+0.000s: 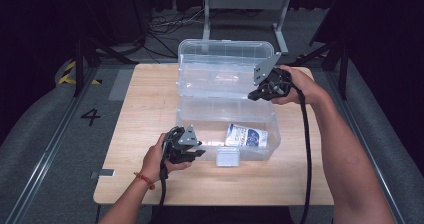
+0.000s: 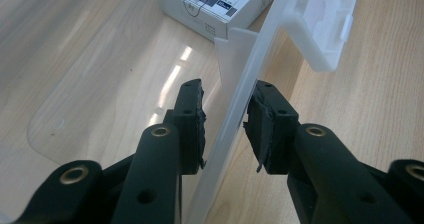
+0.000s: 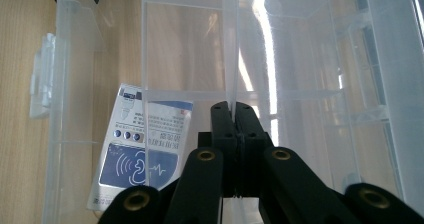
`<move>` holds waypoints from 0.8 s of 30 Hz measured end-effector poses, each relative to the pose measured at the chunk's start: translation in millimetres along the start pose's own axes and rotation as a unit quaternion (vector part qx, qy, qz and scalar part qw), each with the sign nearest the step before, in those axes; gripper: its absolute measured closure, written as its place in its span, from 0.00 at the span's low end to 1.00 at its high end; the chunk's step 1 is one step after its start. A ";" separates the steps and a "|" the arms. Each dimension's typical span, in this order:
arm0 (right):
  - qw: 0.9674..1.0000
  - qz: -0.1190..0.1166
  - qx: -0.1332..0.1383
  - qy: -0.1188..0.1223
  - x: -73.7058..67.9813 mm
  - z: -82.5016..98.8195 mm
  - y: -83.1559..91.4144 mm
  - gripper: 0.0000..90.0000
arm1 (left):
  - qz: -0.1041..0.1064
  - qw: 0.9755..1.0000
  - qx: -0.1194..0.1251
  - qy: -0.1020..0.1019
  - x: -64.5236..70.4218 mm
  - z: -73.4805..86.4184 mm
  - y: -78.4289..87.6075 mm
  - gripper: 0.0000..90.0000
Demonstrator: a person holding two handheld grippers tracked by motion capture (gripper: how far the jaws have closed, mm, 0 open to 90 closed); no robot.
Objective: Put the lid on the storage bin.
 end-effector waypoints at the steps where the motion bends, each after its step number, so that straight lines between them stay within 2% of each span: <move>1: 1.000 0.003 0.000 0.000 -1.2 0.0 0.3 1.00 | 0.000 1.000 0.000 0.000 -0.1 -0.1 0.0 0.75; 24: 1.000 -0.007 0.014 -0.002 -22.2 4.8 3.2 1.00 | -0.002 1.000 0.003 0.001 0.1 0.2 0.2 0.74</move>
Point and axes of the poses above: each handheld gripper's, and its own axes: y roughly backward along the jaws, z roughly out of its underside, x roughly to its right, the point moved 7 cm from there along -y, roughly forward along the jaws, and after that the axes turned 3 degrees about -y, right-handed, at the moved point
